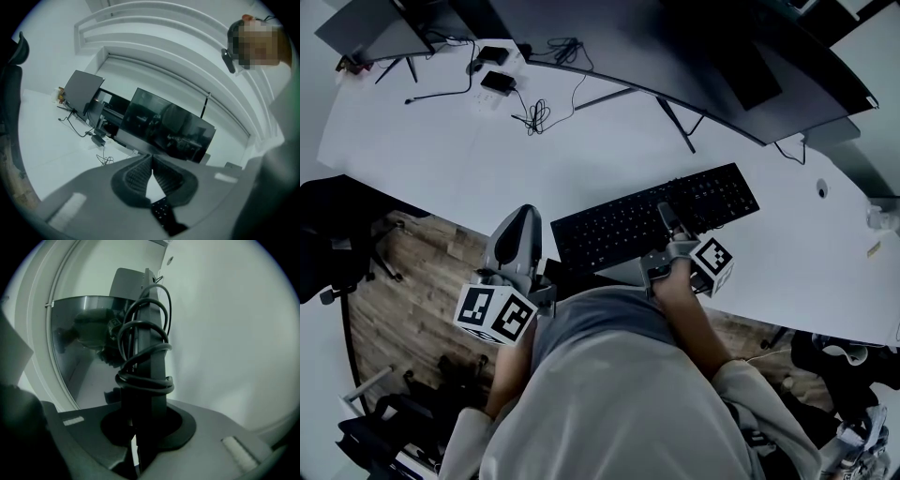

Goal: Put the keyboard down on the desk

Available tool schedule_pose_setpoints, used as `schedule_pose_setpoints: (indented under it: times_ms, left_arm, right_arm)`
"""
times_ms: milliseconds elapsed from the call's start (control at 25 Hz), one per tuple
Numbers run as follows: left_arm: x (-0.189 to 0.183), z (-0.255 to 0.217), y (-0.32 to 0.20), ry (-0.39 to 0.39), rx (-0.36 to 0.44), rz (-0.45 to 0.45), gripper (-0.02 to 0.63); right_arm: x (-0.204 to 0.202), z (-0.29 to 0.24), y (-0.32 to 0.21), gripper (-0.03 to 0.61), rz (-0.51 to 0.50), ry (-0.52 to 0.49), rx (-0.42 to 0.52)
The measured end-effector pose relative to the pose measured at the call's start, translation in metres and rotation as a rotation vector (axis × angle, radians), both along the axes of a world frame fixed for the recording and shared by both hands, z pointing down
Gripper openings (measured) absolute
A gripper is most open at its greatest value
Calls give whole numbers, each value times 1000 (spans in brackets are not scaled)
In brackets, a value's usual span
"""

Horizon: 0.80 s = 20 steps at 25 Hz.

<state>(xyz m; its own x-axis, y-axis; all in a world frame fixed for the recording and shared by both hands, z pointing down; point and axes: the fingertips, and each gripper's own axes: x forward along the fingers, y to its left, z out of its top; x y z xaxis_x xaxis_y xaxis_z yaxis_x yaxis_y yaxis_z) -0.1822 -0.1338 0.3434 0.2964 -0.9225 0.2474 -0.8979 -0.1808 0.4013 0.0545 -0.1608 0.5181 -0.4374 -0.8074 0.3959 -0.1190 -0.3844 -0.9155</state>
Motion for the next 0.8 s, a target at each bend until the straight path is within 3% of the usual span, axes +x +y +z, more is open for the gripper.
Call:
schedule_pose_setpoints:
  times_ms: [800]
  left_arm:
    - [9, 17, 0, 11, -45, 23, 0]
  right_arm:
    - [16, 36, -18, 66, 94, -2, -98]
